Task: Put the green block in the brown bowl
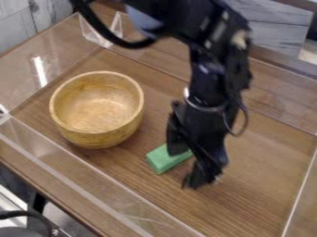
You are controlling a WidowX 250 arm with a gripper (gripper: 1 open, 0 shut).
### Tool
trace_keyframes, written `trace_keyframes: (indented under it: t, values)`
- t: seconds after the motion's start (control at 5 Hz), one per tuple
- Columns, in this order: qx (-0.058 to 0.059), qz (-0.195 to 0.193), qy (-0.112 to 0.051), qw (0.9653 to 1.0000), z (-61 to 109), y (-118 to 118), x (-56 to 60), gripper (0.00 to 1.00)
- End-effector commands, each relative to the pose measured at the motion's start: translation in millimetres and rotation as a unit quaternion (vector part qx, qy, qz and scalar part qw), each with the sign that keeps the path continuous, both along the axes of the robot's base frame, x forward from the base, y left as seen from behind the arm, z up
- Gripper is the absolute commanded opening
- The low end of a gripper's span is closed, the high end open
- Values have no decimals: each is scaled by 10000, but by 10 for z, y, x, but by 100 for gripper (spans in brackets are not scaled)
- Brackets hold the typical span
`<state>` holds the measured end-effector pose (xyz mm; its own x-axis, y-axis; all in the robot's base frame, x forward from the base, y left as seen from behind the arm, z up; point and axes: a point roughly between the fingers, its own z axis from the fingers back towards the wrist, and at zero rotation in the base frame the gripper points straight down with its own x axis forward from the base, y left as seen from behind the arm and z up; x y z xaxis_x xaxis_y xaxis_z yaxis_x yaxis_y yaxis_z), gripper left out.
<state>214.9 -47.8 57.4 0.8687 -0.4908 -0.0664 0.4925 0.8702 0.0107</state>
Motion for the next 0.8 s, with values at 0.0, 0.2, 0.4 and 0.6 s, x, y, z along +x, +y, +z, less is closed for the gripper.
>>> trace_keyframes:
  t: [0.0, 0.2, 0.4, 0.6]
  values:
    - [-77, 50, -323, 9994, 106, 102, 105, 100]
    - [-118, 65, -368, 9992, 36, 134, 146, 100]
    - [-157, 100, -389, 9991, -29, 158, 182, 100]
    - [-189, 144, -397, 9989, -86, 178, 218, 100]
